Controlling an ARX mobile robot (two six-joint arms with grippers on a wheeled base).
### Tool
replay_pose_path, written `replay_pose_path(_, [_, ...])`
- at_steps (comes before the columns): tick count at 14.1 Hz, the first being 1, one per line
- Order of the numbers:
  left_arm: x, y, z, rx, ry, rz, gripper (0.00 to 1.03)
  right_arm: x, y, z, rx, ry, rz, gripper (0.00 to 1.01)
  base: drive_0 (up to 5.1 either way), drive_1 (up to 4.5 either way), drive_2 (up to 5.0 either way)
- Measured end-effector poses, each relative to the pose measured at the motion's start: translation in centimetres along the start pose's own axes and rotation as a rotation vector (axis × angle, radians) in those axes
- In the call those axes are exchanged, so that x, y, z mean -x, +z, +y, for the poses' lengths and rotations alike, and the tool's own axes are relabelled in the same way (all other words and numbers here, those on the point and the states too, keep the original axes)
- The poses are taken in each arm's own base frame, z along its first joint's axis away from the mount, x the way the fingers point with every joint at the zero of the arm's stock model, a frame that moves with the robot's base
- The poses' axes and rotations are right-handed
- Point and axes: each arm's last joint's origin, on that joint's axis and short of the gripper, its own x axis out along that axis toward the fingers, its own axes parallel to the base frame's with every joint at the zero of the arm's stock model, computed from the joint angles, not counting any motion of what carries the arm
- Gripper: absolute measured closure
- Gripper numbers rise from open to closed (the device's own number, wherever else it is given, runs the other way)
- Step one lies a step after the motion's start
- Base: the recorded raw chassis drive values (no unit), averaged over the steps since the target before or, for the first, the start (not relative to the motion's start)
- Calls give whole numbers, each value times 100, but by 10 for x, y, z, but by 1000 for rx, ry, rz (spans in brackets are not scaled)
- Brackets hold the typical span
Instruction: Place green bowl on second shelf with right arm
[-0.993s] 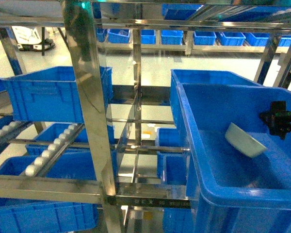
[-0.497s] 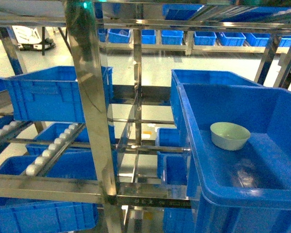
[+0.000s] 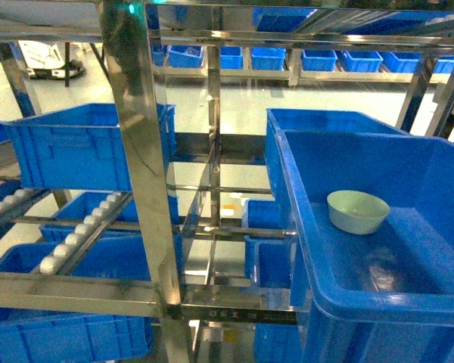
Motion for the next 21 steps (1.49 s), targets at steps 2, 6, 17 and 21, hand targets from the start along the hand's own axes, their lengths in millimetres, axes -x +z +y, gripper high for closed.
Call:
replay_pose_path(2, [0, 0, 0, 0, 0, 0, 5, 2, 3, -3, -10, -26, -26, 3, 0, 0, 0])
replay_pose_path(6, [0, 0, 0, 0, 0, 0, 5, 2, 3, -3, -10, -25, -25, 3, 0, 0, 0])
replay_pose_path(17, [0, 0, 0, 0, 0, 0, 5, 1, -27, -39, 70, -82, -103, 99, 0, 0, 0])
replay_pose_path(21, [0, 0, 0, 0, 0, 0, 5, 1, -33, -39, 71, -63, -112, 99, 0, 0, 0])
